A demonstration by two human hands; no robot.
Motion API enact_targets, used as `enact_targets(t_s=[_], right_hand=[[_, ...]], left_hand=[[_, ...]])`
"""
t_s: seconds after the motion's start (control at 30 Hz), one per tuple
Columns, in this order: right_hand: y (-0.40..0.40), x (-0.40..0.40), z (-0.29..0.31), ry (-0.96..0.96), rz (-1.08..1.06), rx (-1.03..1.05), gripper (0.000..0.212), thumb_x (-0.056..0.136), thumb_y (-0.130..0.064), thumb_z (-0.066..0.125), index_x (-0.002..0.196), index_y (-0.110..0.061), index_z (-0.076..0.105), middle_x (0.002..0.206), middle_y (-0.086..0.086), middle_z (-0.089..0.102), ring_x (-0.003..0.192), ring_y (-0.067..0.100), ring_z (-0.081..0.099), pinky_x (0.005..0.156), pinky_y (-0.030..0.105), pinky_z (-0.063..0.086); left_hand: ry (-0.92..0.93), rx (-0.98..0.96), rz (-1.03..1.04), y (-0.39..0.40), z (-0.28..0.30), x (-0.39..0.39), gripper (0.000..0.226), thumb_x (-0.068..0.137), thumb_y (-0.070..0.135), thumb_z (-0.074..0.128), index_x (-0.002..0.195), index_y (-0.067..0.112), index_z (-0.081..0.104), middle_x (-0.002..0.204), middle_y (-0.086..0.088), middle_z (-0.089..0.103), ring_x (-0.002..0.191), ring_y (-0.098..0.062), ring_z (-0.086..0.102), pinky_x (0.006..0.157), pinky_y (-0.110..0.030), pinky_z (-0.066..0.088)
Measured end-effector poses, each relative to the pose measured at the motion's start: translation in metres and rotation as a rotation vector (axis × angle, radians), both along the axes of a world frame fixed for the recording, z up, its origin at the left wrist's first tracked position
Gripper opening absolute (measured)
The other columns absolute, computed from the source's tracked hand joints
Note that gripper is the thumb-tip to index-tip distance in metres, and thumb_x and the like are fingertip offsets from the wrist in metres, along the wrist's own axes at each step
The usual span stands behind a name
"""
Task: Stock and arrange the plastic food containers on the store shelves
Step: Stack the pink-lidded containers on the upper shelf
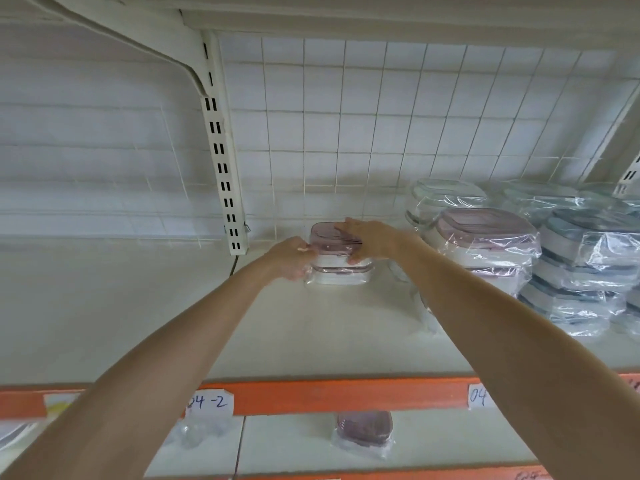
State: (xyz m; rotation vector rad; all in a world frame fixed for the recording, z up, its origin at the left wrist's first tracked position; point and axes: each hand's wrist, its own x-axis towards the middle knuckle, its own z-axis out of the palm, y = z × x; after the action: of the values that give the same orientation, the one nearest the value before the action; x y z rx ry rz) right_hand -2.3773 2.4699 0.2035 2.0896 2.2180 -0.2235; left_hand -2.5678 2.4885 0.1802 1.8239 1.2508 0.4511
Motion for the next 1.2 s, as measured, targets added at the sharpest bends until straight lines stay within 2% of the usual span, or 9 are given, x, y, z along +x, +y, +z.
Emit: enact_targets(t_s=[0.1,0.2,0.43,0.53,0.67,0.87,0.93,1.07,1.2], right_hand=[[0.004,-0.001,-0.004,-0.126,0.056,0.084,0.080,0.086,-0.036,0.064,0.150,-0.028,0.016,0.158,-0.007,0.013,0.137,0.029,0.030,0.110,0.041,0.029],[0.003,-0.004,-0.009,-0.228,0.059,0.208,0.067,0.087,-0.042,0.060,0.145,-0.032,0.027,0.149,-0.007,0.031,0.129,0.027,0.035,0.101,0.045,0.034],[-0.039,-0.021,-0.007,-0.233,0.132,0.373,0.046,0.091,-0.024,0.054,0.132,-0.009,0.041,0.135,0.009,0.042,0.127,0.027,0.036,0.098,0.040,0.034],[-0.067,-0.026,-0.005,-0.180,0.267,0.264,0.045,0.093,-0.020,0.049,0.135,-0.007,0.041,0.138,0.010,0.040,0.132,0.026,0.032,0.104,0.035,0.029],[-0.111,-0.036,-0.004,-0.087,0.316,0.100,0.049,0.094,-0.026,0.053,0.138,-0.010,0.039,0.137,0.011,0.042,0.128,0.026,0.039,0.103,0.035,0.034],[-0.176,-0.072,-0.018,0.049,0.401,0.077,0.043,0.093,-0.026,0.055,0.133,-0.012,0.046,0.124,0.009,0.050,0.114,0.024,0.049,0.096,0.034,0.039],[-0.202,-0.079,-0.034,0.081,0.440,0.060,0.041,0.092,-0.025,0.056,0.131,-0.012,0.048,0.122,0.008,0.051,0.112,0.023,0.050,0.094,0.033,0.038],[-0.246,-0.075,-0.087,0.157,0.444,-0.003,0.045,0.093,-0.027,0.055,0.135,-0.013,0.045,0.134,0.005,0.046,0.121,0.019,0.045,0.096,0.026,0.031],[-0.265,-0.060,-0.156,0.179,0.351,-0.135,0.050,0.094,-0.029,0.053,0.140,-0.015,0.039,0.141,0.003,0.041,0.129,0.019,0.038,0.105,0.029,0.031]], left_hand=[[0.289,0.222,0.001,-0.014,-0.003,-0.010,0.049,0.095,0.037,0.050,0.137,0.013,0.040,0.132,-0.008,0.052,0.110,-0.021,0.052,0.079,-0.025,0.037],[0.469,0.323,-0.013,-0.030,-0.010,-0.021,0.052,0.095,0.036,0.050,0.139,0.013,0.037,0.136,-0.009,0.048,0.125,-0.024,0.046,0.093,-0.028,0.039],[0.632,0.436,0.011,-0.077,-0.003,-0.042,0.046,0.095,0.030,0.051,0.136,0.012,0.042,0.131,-0.012,0.049,0.124,-0.026,0.044,0.100,-0.034,0.038],[0.692,0.479,-0.019,-0.091,0.002,-0.047,0.042,0.095,0.032,0.050,0.131,0.013,0.045,0.128,-0.010,0.049,0.119,-0.026,0.046,0.095,-0.034,0.040],[0.708,0.575,-0.066,-0.120,0.000,-0.051,0.037,0.094,0.031,0.050,0.126,0.013,0.049,0.120,-0.007,0.051,0.111,-0.024,0.051,0.086,-0.032,0.041],[0.562,0.669,0.004,-0.182,-0.033,-0.074,0.024,0.090,0.030,0.051,0.105,0.012,0.055,0.098,-0.003,0.057,0.093,-0.025,0.058,0.076,-0.032,0.043],[0.540,0.664,-0.010,-0.202,-0.054,-0.082,0.026,0.089,0.029,0.052,0.109,0.012,0.050,0.093,-0.005,0.062,0.087,-0.029,0.061,0.071,-0.035,0.047],[0.448,0.676,-0.012,-0.236,-0.103,-0.089,0.039,0.088,0.021,0.054,0.123,0.008,0.044,0.106,-0.010,0.062,0.086,-0.033,0.062,0.062,-0.034,0.044],[0.532,0.528,-0.106,-0.260,-0.164,-0.077,0.040,0.089,0.023,0.052,0.126,0.009,0.045,0.119,-0.009,0.056,0.105,-0.027,0.056,0.079,-0.038,0.049]])
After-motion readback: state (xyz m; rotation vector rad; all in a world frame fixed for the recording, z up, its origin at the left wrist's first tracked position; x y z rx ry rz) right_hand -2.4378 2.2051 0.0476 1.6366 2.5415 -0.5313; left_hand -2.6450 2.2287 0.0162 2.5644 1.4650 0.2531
